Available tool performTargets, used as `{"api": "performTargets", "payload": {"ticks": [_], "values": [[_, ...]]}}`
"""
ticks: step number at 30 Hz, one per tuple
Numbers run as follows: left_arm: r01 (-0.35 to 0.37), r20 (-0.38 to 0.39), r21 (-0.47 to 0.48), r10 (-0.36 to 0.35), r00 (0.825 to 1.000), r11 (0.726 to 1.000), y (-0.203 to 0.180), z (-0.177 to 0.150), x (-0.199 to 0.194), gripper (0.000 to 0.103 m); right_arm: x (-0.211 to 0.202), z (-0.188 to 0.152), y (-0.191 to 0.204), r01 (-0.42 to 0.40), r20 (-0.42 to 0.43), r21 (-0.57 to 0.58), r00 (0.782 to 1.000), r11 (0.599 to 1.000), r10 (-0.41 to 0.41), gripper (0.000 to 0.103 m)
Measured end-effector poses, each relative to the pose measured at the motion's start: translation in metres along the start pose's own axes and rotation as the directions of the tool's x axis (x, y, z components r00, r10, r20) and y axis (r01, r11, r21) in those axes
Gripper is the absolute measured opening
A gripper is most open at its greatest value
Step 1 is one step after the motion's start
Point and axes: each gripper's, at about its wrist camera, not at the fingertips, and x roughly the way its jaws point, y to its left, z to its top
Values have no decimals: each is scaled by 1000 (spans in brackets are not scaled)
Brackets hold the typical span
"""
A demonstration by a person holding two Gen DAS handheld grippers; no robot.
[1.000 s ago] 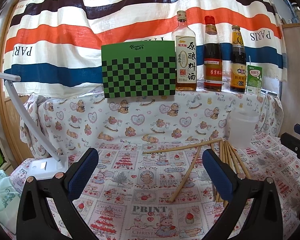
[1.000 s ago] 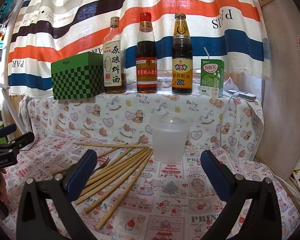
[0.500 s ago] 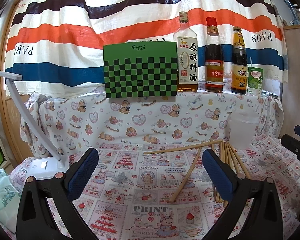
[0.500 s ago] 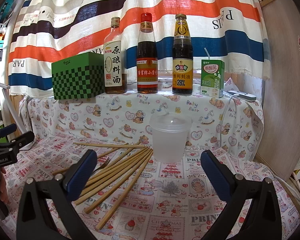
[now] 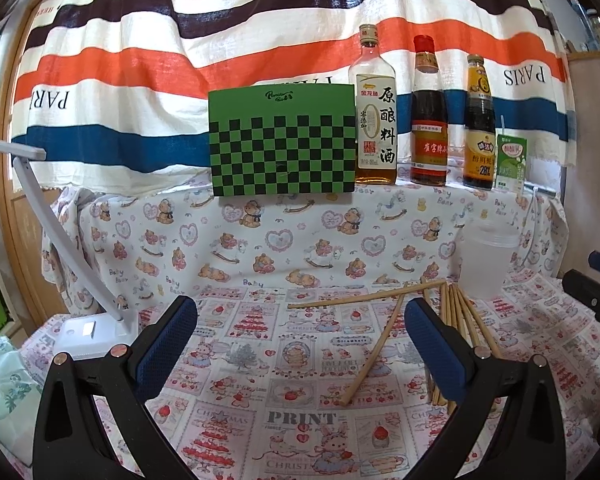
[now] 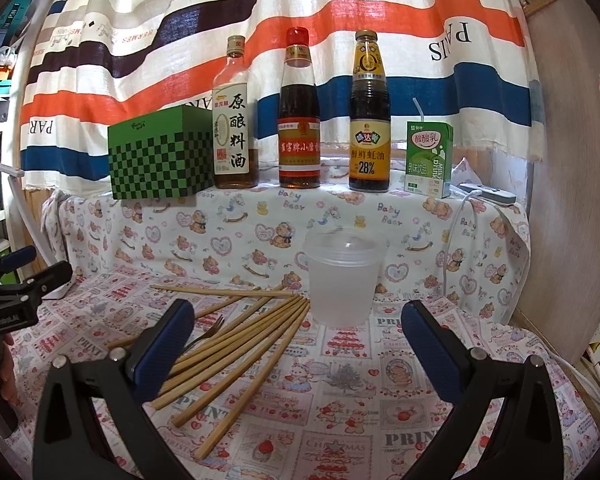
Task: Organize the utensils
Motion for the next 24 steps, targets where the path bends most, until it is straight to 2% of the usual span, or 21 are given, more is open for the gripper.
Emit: {"api": "performTargets", "payload": {"ticks": [2, 6, 9, 14, 21, 24], "values": [[13, 5, -9, -13, 1000, 1000, 3, 0, -1, 103, 0, 0, 0, 1, -1, 3, 1000, 1000, -1, 103], [-17, 25, 4, 17, 1000, 1000, 2, 1, -4, 103, -1, 0, 0, -19, -1, 4, 1000, 1000, 19, 103], [-8, 43, 13, 7, 999, 1000, 1, 1, -7, 103, -1, 0, 0, -12, 0, 5, 1000, 1000, 12, 103], [-33, 17, 36, 33, 999, 999, -3, 1, -3, 103, 0, 1, -1, 4, -8, 8, 1000, 1000, -4, 103], [-27, -2, -11, 27, 1000, 1000, 3, -1, -1, 103, 2, 1, 1, -35, -23, -5, 999, 999, 35, 103], [-33, 30, -33, 34, 999, 999, 5, 0, -6, 103, 0, 0, 3, -33, -12, -10, 999, 999, 33, 103]]}}
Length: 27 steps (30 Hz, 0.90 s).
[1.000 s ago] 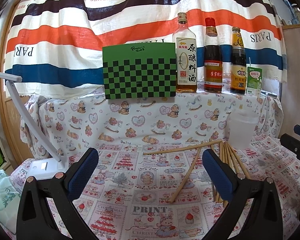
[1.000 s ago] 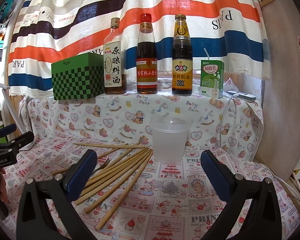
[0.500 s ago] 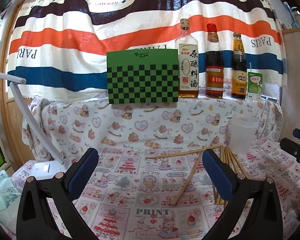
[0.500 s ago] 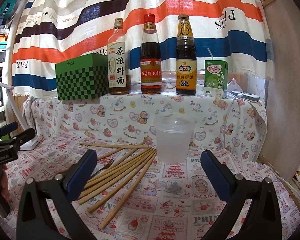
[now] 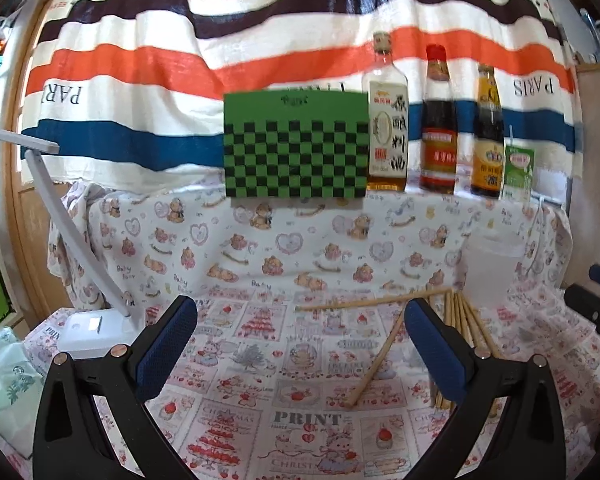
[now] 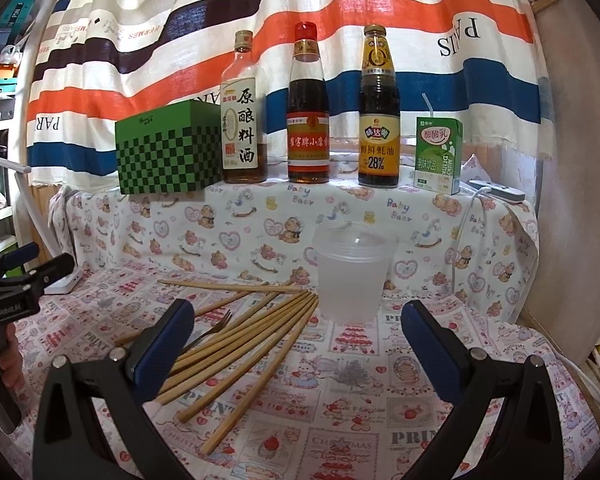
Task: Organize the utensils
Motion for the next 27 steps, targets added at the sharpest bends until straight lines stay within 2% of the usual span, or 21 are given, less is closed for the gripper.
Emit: {"api": "performTargets", "payload": {"ticks": [4, 7, 9, 11, 12, 14, 16, 17, 20, 23, 25, 27], "values": [[8, 61, -27, -7, 998, 1000, 4, 2, -10, 103, 0, -1, 1, -13, -15, 8, 1000, 1000, 13, 103], [-3, 57, -20, 4, 998, 1000, 4, 2, -10, 103, 0, 3, 0, -18, -21, 27, 1000, 999, 18, 103], [-12, 46, -5, 12, 999, 1000, 3, 2, -9, 103, 0, 10, 1, -18, -58, 18, 998, 1000, 19, 103], [12, 26, -3, -12, 1000, 1000, 3, 2, -6, 103, 0, 23, -1, -35, -108, 33, 993, 999, 38, 103], [14, 22, 0, -14, 1000, 1000, 2, 1, -6, 103, 1, 30, -3, -53, -132, 50, 989, 997, 60, 103], [15, 38, 9, -15, 999, 1000, 2, 3, -11, 103, 7, 42, -4, -35, -206, 63, 977, 997, 47, 103], [-2, 101, -9, 3, 995, 1000, 6, 7, -23, 103, 12, 57, -6, -62, -243, 97, 966, 993, 84, 103], [-2, 119, -23, 5, 993, 1000, 9, 9, -27, 103, 15, 61, -5, -49, -248, 95, 966, 994, 71, 103], [18, 112, -109, -6, 994, 994, 18, 22, -27, 103, 23, 63, -5, -31, -253, 110, 966, 993, 58, 103], [69, 55, -142, -62, 997, 987, 16, 46, -13, 103, 39, 55, -6, -35, -309, 156, 947, 987, 83, 100], [36, 50, -82, -32, 998, 996, 2, 64, -7, 103, 51, 43, -4, -23, -355, 149, 932, 989, 75, 91], [-19, 87, -33, 21, 996, 999, -10, 75, -7, 102, 61, 29, -2, -34, -411, 141, 907, 989, 90, 84]]}}
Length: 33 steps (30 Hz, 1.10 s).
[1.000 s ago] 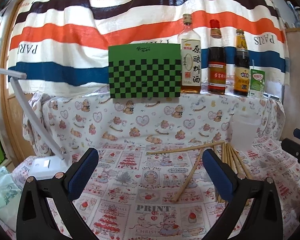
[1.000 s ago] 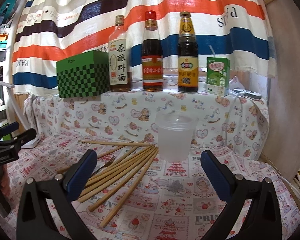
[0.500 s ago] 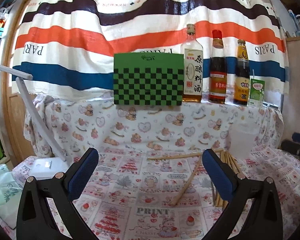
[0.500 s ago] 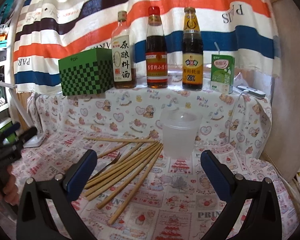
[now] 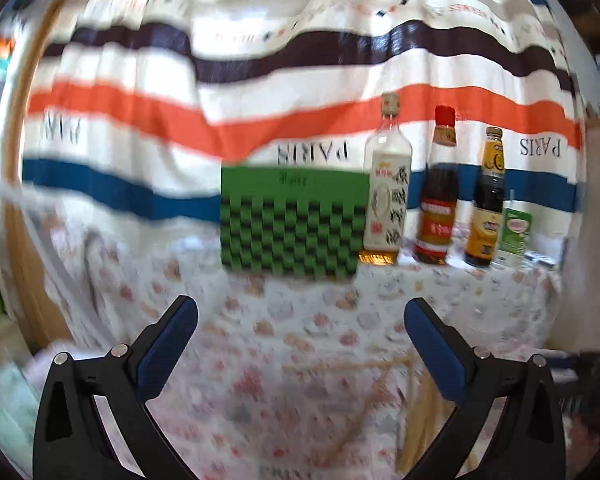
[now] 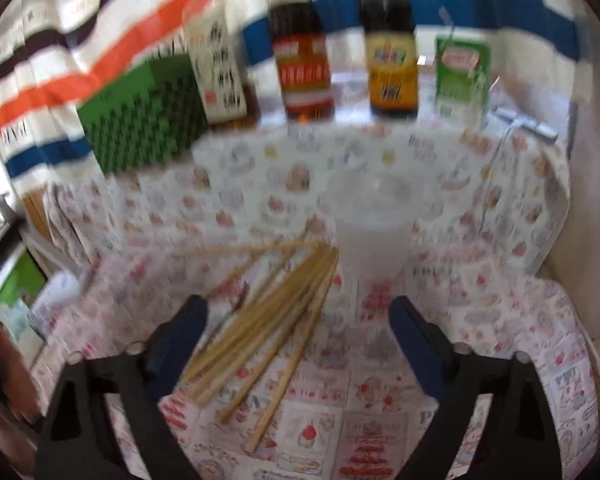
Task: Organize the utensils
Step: 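Lower the right tool onto the chopstick pile and grasp one wooden chopstick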
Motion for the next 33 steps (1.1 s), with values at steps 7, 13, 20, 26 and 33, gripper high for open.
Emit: {"api": "performTargets", "payload": {"ticks": [7, 13, 20, 26, 33], "values": [[-51, -144, 80, 62, 988, 996, -16, -37, 34, 77, 47, -32, 1, -60, -247, 46, 967, 997, 69, 45], [-20, -491, -22, 7, 871, 1000, 0, -69, 89, 60, 55, -44, 15, -25, -274, -5, 962, 1000, 23, 38], [82, -571, -22, -80, 817, 996, -9, -82, 97, 58, 62, -52, 29, 136, -225, -106, 961, 985, -158, 23], [132, -676, 94, -34, 736, 987, -33, -108, 106, 51, 65, -46, 19, 112, -233, -89, 964, 990, -130, 13], [92, -713, 54, -26, 701, 994, -31, -118, 109, 38, 39, -35, -1, 62, -130, 24, 990, 998, -59, 7]]}}
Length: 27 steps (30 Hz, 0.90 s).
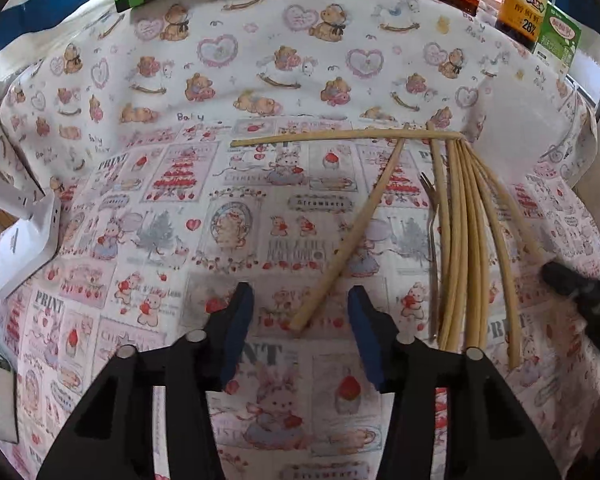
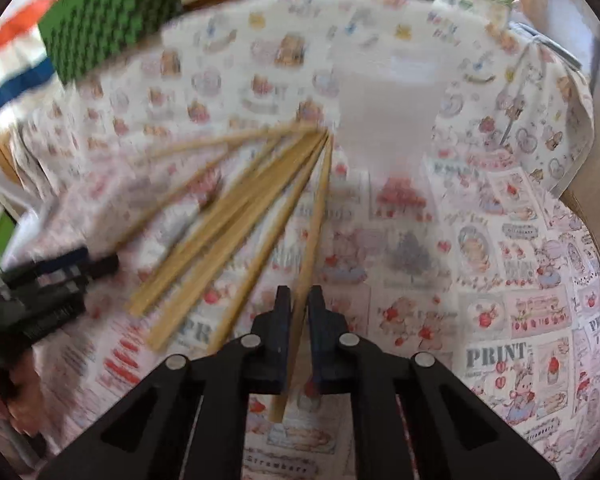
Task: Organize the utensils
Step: 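Lower the right tool onto the chopstick pile and grasp one wooden chopstick, then grasp a wooden chopstick with the left tool while the right tool holds its chopstick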
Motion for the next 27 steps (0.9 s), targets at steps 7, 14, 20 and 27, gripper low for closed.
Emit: {"api": "performTargets", "payload": {"ticks": [7, 14, 20, 27], "values": [[59, 86, -27, -57, 995, 998, 4, 1, -21, 10, -52, 8, -8, -89, 252, 10, 964, 996, 83, 6], [136, 479, -155, -46, 877, 978, 30, -6, -100, 0, -84, 8, -6, -105, 419, -6, 903, 994, 98, 6], [152, 439, -166, -65, 896, 974, 45, -3, -90, 0, -92, 7, -4, -125, 454, -20, 883, 992, 120, 6], [168, 140, -7, -165, 976, 986, 16, -2, -31, 18, -93, 7, -6, -101, 463, -25, 881, 995, 101, 6]]}}
